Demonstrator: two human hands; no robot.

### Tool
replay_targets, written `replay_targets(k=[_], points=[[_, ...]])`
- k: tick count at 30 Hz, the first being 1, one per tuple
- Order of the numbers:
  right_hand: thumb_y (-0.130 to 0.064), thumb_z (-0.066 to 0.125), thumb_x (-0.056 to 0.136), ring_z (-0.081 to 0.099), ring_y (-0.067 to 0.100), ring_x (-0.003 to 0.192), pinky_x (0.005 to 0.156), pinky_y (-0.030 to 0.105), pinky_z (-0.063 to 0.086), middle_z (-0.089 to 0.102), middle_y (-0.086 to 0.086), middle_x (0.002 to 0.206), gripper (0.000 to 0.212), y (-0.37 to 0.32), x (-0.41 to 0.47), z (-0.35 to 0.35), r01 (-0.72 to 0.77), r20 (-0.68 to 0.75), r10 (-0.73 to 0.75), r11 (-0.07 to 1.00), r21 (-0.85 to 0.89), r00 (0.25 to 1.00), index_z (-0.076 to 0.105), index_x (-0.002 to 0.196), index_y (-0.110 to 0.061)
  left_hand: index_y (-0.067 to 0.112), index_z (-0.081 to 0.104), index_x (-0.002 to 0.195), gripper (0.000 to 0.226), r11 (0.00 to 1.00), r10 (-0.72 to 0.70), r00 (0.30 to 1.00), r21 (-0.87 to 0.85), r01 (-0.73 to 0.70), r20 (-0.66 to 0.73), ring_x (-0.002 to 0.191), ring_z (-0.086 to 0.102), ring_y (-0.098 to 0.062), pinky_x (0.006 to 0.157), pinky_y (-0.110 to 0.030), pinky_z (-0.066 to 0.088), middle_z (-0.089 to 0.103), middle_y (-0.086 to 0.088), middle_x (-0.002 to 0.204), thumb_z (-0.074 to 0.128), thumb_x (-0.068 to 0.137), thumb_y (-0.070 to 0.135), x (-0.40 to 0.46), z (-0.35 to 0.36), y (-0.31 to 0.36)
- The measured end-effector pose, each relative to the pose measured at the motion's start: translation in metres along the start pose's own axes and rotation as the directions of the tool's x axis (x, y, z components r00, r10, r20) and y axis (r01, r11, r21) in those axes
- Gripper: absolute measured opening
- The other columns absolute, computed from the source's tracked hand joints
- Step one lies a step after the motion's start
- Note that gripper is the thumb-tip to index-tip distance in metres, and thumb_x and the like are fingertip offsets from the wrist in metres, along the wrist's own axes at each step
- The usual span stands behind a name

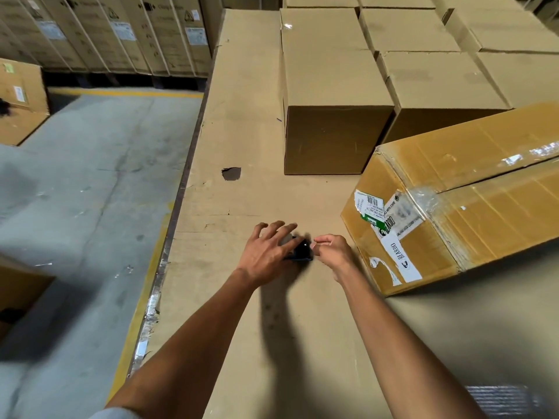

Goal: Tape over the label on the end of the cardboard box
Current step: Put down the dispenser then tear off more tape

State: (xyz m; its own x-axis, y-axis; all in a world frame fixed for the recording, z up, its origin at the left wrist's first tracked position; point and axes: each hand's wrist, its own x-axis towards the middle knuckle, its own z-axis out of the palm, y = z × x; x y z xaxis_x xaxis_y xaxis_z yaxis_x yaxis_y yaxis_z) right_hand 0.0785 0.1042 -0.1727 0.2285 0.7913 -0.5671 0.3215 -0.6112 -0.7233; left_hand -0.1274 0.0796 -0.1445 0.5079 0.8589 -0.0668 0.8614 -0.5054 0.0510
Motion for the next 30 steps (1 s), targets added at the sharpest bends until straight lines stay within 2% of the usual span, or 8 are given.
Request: replay_targets(k=[3,8,14,17,21,23,25,30], points=[[-0.013,0.077,0.088,0.073,0.024,0.1,0.095,0.039,0.06,0.075,0.007,0.108,0.028,0.0,0.0,0.002,0.006,-0.008,-0.005,1.0,0.021,1.0,0.071,0.116,-0.016,0.039,0.054,0.153,0.072,0.999,0.042,0.999,0.034,-0.043,0.024,0.145,0.049,-0.03,0.109,-0.052,0.041,0.047,-0.002,0.166,0.078,0.086,0.045,0.003,0.0,0.002],[-0.02,0.077,0.076,0.075,0.023,0.098,0.092,0.044,0.063,0.077,0.005,0.109,0.033,0.009,0.014,0.003,-0.016,-0.023,0.016,1.0,0.005,1.0,0.067,0.106,-0.028,0.042,0.057,0.151,0.07,0.995,0.089,0.996,0.044,-0.09,0.028,0.135,0.052,-0.032,0.096,-0.048,0.049,0.051,0.0,0.163,0.08,0.085,0.047,0.005,0.002,0.002],[-0.008,0.075,0.076,0.075,0.026,0.097,0.091,0.047,0.063,0.076,0.009,0.104,0.035,0.008,0.016,0.005,-0.042,-0.023,0.043,0.998,0.048,0.999,0.064,0.105,-0.026,0.039,0.062,0.148,0.063,0.993,0.112,0.993,0.048,-0.111,-0.019,0.132,0.055,-0.031,0.091,-0.044,0.05,0.055,0.005,0.159,0.079,0.087,0.043,0.006,0.006,-0.007],[-0.014,0.074,0.065,0.076,0.027,0.096,0.088,0.049,0.064,0.076,0.008,0.101,0.034,0.02,0.031,0.007,-0.072,-0.02,0.075,0.992,0.102,0.997,0.063,0.094,-0.027,0.039,0.061,0.148,0.06,0.993,0.116,0.991,0.035,-0.114,-0.062,0.131,0.055,-0.029,0.088,-0.042,0.051,0.056,0.006,0.158,0.078,0.091,0.042,0.005,0.011,-0.012],[-0.014,0.07,0.058,0.078,0.029,0.097,0.09,0.051,0.064,0.074,0.01,0.101,0.037,0.029,0.041,0.009,-0.068,-0.015,0.072,0.981,0.181,0.997,0.061,0.091,-0.028,0.038,0.058,0.15,0.053,0.991,0.127,0.982,-0.018,-0.131,-0.138,0.132,0.054,-0.029,0.087,-0.044,0.055,0.052,0.005,0.162,0.072,0.099,0.04,0.001,0.019,-0.022],[-0.004,0.073,0.065,0.077,0.031,0.098,0.092,0.05,0.063,0.072,0.013,0.102,0.036,0.013,0.022,0.006,-0.066,-0.019,0.071,0.978,0.199,0.997,0.059,0.092,-0.024,0.037,0.056,0.152,0.054,0.988,0.134,0.977,-0.051,-0.144,-0.165,0.133,0.054,-0.031,0.089,-0.045,0.056,0.05,0.003,0.164,0.072,0.1,0.038,-0.001,0.021,-0.025],[0.009,0.07,0.081,0.076,0.033,0.101,0.093,0.049,0.063,0.069,0.013,0.101,0.034,0.009,0.019,0.006,-0.071,-0.02,0.077,0.973,0.219,0.997,0.059,0.096,-0.019,0.035,0.058,0.151,0.054,0.982,0.142,0.97,-0.097,-0.163,-0.197,0.132,0.056,-0.033,0.092,-0.046,0.057,0.05,0.001,0.165,0.074,0.1,0.035,-0.003,0.023,-0.028],[0.014,0.066,0.088,0.076,0.031,0.1,0.093,0.047,0.063,0.067,0.009,0.097,0.033,0.009,0.019,0.006,-0.078,-0.038,0.091,0.961,0.266,0.995,0.059,0.098,-0.017,0.033,0.057,0.155,0.048,0.966,0.165,0.961,-0.162,-0.203,-0.22,0.14,0.052,-0.034,0.106,-0.045,0.054,0.044,0.001,0.17,0.063,0.108,0.04,-0.009,0.024,-0.034]])
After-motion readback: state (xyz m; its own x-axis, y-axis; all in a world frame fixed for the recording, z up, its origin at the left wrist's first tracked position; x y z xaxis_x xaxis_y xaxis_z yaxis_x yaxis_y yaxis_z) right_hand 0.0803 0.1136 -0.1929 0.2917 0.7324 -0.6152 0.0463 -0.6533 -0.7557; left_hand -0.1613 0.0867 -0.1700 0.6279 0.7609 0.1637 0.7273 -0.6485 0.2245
